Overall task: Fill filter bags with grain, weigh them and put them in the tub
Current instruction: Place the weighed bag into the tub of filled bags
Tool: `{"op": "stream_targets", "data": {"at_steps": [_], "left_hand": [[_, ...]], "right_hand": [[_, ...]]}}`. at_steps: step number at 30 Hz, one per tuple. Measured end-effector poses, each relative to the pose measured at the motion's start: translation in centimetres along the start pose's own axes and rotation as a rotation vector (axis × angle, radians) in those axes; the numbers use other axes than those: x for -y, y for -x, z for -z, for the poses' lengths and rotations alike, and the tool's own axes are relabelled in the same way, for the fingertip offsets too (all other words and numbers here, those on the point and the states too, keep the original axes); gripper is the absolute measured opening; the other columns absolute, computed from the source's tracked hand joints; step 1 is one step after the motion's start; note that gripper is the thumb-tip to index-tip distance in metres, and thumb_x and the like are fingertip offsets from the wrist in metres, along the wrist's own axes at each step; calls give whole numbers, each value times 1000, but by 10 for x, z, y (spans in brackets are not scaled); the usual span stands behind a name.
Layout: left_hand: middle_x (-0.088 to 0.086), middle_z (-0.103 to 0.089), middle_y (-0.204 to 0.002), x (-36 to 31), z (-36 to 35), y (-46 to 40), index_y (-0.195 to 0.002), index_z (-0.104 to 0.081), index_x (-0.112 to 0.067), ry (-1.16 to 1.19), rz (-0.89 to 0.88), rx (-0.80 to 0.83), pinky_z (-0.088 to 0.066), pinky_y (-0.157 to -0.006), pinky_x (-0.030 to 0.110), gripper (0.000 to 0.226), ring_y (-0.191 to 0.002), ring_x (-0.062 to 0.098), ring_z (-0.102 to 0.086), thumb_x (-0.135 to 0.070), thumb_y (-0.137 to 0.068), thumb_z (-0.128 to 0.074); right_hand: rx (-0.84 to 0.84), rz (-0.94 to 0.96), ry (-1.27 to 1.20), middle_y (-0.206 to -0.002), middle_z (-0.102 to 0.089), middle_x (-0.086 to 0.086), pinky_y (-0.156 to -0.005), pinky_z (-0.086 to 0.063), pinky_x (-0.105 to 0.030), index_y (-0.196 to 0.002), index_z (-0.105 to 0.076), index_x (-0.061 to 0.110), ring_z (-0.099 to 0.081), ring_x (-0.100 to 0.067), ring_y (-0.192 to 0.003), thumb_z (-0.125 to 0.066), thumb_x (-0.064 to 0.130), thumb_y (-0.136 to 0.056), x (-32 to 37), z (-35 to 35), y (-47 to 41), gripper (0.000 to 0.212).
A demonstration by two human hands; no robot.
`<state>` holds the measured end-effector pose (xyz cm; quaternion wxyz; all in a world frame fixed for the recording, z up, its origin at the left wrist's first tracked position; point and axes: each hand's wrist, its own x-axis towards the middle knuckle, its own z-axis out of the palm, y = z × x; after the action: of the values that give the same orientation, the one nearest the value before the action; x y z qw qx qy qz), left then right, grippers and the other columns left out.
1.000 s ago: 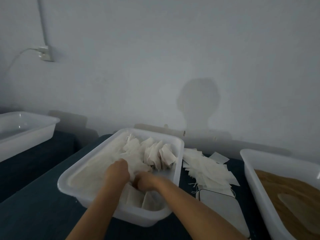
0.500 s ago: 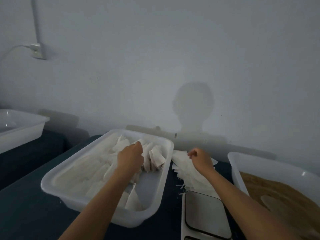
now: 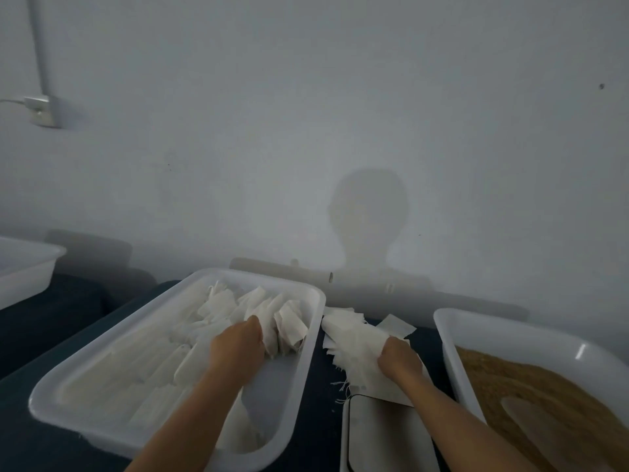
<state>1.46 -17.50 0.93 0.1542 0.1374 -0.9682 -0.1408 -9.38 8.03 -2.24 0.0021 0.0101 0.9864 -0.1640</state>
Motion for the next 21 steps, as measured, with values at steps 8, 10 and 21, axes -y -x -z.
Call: {"op": "stream_targets", "data": {"at_steps": [8, 10, 21], "left_hand": [[-5, -60, -89, -22, 12, 8, -93, -52, -19, 82, -77, -220, -38, -65, 25, 13, -80, 15, -54, -21, -96, -40], [-8, -59, -87, -39, 18, 12, -92, -53, -22, 152, -136, -286, -35, -65, 21, 9, -77, 10, -50, -20, -95, -44], [-4, -63, -90, -239, -5, 59, -86, -56, -23, 853, -492, 232, -51, -74, 27, 12, -82, 10, -58, -12, -91, -54]], "right_hand": [[-166, 77, -198, -65, -44, -5, -59, -34, -29, -59, -36, 14, -45, -20, -64, -46, 6, -88, -23, 60, 8, 32], [-222, 85, -304, -68, -48, -9, -61, -43, -36, -63, -45, 11, -48, -20, -65, -50, 5, -87, -36, 86, 15, 25], [-376, 16, -698, -72, -55, -11, -62, -46, -34, -65, -49, 8, -56, -27, -74, -58, 9, -89, -162, 161, 69, 26]]}}
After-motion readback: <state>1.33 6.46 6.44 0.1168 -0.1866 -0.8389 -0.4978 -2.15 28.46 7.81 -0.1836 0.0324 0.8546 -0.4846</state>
